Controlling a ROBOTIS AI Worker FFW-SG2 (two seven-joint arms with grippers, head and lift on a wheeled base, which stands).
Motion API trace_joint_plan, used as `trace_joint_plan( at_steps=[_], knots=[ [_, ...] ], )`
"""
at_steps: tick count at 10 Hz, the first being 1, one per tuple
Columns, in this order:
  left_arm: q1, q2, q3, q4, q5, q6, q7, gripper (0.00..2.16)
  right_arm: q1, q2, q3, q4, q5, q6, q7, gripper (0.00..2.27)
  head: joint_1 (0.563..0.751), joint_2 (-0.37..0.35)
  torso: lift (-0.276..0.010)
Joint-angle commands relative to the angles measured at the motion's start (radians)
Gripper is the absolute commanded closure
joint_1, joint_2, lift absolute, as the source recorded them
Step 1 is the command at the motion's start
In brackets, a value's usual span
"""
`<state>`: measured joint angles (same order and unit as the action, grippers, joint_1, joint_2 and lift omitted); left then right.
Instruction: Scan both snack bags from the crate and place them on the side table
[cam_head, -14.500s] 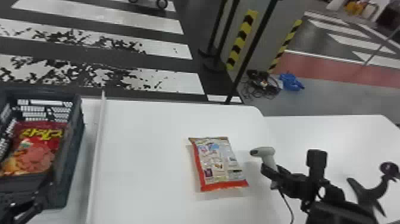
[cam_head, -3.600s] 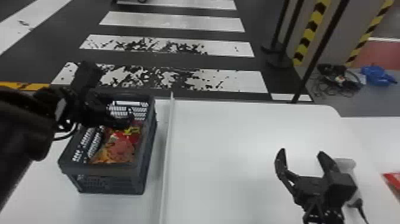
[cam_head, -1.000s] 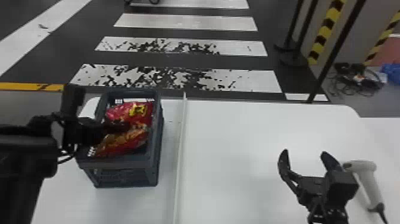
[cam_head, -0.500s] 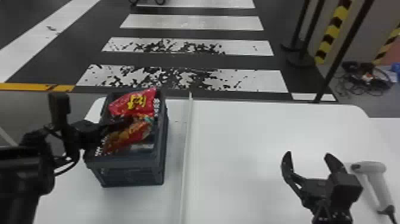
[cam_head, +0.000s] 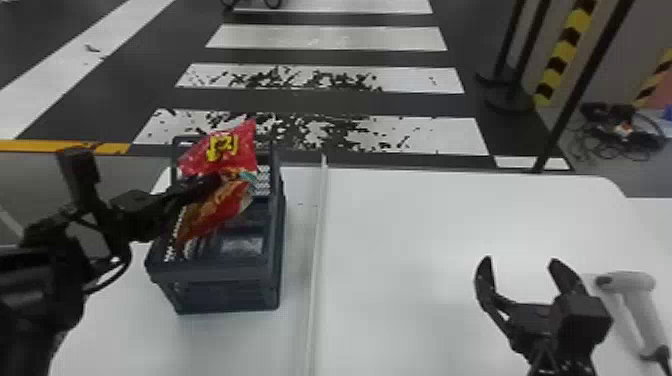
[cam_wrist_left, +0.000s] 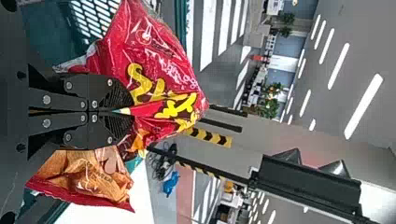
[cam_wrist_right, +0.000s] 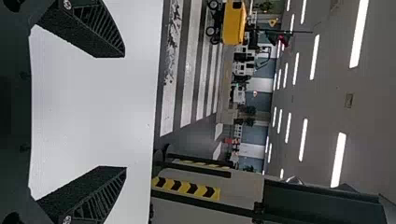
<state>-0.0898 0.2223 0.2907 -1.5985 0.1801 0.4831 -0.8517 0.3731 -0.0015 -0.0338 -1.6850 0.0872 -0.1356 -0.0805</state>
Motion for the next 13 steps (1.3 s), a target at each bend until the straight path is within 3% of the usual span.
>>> trace_joint_plan(
  at_steps=[1, 4, 6, 9, 11, 13],
  knots=[
    [-0.001, -0.011, -0.015, -0.014, 0.012, 0.01, 0.005, 2.14, 0.004, 0.002, 0.005, -0.002, 0.003, 0.0, -0.001, 0.06, 0.695, 0.032, -0.098],
    [-0.002, -0.031, -0.042, -0.015, 0.019, 0.01, 0.023, 2.14, 0.012, 0.002, 0.003, -0.01, 0.003, 0.0, -0.001, 0.06, 0.695, 0.011, -0.098],
    [0.004, -0.058, -0.074, -0.067, 0.067, 0.035, 0.048, 2.14, 0.012, 0.002, 0.0, -0.012, 0.005, 0.0, -0.001, 0.06, 0.695, -0.009, -0.098],
    [-0.008, -0.12, -0.196, -0.187, 0.101, 0.096, 0.126, 2.14, 0.024, 0.002, -0.008, -0.033, 0.003, 0.003, -0.001, 0.06, 0.695, -0.075, -0.098],
    [-0.016, -0.172, -0.298, -0.202, 0.096, 0.13, 0.161, 2.14, 0.029, 0.002, -0.011, -0.044, 0.002, 0.006, -0.001, 0.06, 0.695, -0.146, -0.098],
    [-0.014, -0.181, -0.443, -0.195, 0.101, 0.136, 0.237, 2.14, 0.029, 0.002, -0.015, -0.051, -0.001, 0.009, -0.002, 0.06, 0.695, -0.207, -0.098]
  ],
)
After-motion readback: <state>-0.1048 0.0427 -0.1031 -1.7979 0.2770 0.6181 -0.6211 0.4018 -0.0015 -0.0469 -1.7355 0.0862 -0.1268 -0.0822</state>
